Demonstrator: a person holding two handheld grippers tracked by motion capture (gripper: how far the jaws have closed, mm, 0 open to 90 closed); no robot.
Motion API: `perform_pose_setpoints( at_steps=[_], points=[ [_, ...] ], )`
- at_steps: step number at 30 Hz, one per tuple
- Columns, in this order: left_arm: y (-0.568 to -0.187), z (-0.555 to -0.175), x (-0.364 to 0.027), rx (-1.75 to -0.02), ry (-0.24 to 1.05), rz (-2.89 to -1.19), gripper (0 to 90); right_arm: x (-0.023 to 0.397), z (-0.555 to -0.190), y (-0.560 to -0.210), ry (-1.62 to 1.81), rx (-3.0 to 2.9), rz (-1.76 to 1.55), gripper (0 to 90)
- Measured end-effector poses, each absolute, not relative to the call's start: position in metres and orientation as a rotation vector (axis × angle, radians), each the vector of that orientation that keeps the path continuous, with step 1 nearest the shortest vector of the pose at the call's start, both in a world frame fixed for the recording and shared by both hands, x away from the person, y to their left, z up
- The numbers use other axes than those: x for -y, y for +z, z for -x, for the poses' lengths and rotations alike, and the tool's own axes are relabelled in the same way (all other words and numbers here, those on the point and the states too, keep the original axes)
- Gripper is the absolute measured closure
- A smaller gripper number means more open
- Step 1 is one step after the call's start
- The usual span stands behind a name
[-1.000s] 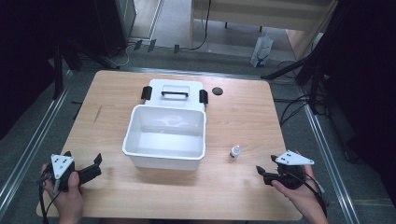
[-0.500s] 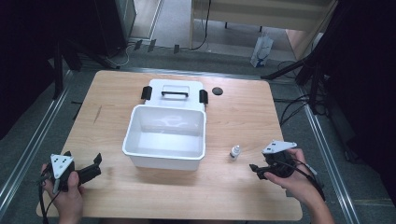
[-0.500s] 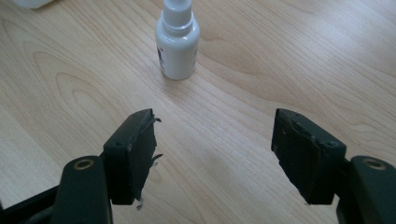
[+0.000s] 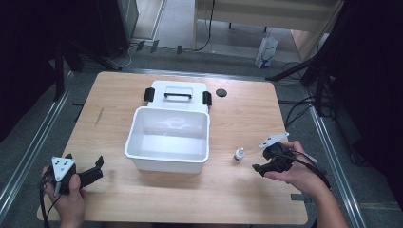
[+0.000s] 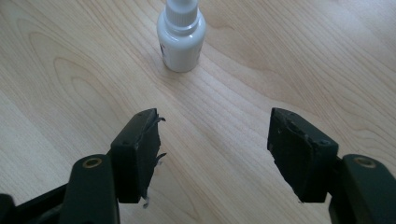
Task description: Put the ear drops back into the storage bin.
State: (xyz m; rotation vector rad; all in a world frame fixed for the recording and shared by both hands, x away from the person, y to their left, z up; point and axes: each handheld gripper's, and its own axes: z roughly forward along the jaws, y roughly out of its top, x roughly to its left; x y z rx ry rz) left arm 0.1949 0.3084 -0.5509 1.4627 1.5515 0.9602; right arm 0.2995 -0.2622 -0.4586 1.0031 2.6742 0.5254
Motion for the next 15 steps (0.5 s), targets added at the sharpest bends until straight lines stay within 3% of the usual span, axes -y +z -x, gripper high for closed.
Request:
perform_pose_setpoints(
  at_steps=[15],
  points=[
    [-0.551,-0.195,-0.309,-1.554,0.954,-1.456,0.2,0.229,-0.323,-0.450,0.333,-2.795,-0.913,44.0]
  ],
)
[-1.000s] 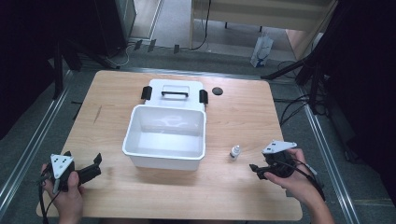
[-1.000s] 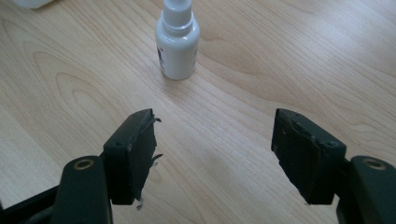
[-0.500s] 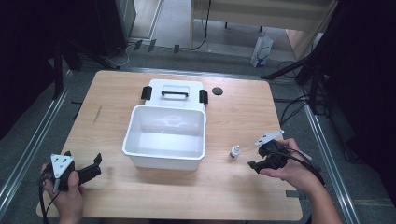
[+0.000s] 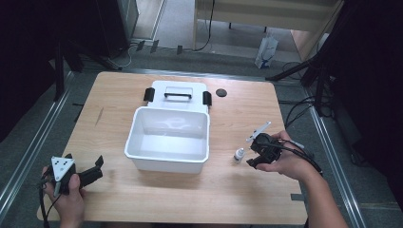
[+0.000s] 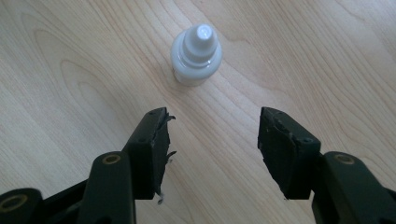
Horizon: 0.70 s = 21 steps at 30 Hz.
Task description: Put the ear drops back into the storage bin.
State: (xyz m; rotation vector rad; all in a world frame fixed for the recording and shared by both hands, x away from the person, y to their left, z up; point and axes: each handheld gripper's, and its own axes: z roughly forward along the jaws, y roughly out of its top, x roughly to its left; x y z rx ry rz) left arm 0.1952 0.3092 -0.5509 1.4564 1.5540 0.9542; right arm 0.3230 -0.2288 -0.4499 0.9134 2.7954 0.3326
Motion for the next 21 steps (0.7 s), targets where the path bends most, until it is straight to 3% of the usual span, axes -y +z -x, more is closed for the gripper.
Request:
perform_pose_setpoints(
  at_steps=[21],
  points=[
    [-0.551,-0.195,-0.309,-1.554,0.952,-1.458,0.2,0.196,-0.346,-0.446,0.220,-2.910,-0.853,53.9]
  ],
)
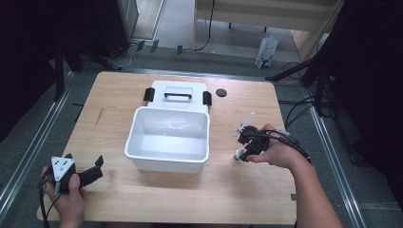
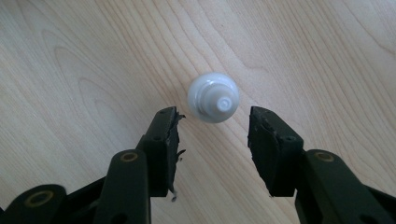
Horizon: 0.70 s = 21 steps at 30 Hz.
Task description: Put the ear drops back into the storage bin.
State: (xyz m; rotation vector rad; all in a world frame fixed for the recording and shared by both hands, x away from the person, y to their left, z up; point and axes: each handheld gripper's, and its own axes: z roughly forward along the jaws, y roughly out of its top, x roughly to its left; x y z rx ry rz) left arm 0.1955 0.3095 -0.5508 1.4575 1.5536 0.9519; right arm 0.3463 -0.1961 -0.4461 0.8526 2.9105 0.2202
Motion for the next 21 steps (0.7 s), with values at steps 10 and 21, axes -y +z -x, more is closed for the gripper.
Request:
perform_pose_setpoints(
  at_steps=[10,21],
  points=[
    [-0.551,-0.196,-0.310,-1.554,0.951,-1.457,0.2,0.185,-0.353,-0.447,0.168,-2.932,-0.823,58.6],
    [-0.551,-0.196,-0.310,-1.554,0.951,-1.456,0.2,0.178,-0.356,-0.452,0.118,-2.936,-0.804,67.2]
  ],
)
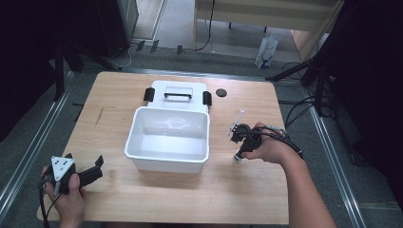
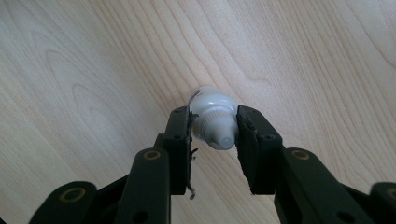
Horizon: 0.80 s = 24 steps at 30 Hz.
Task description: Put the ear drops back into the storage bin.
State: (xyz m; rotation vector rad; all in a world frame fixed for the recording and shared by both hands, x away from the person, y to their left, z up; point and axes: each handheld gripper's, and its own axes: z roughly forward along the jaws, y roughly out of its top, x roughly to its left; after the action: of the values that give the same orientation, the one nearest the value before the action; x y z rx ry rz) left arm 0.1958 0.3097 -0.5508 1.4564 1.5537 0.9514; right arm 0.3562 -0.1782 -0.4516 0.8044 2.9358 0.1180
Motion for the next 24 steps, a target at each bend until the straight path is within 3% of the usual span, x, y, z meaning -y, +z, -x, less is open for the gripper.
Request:
perform_pose_setpoints(
  at_steps=[24],
  points=[
    [-0.5509,-0.1961,-0.3097,-1.555,0.952,-1.454,0.2,0.1777,-0.3548,-0.4498,0.083,-2.956,-0.743,71.8]
  ],
)
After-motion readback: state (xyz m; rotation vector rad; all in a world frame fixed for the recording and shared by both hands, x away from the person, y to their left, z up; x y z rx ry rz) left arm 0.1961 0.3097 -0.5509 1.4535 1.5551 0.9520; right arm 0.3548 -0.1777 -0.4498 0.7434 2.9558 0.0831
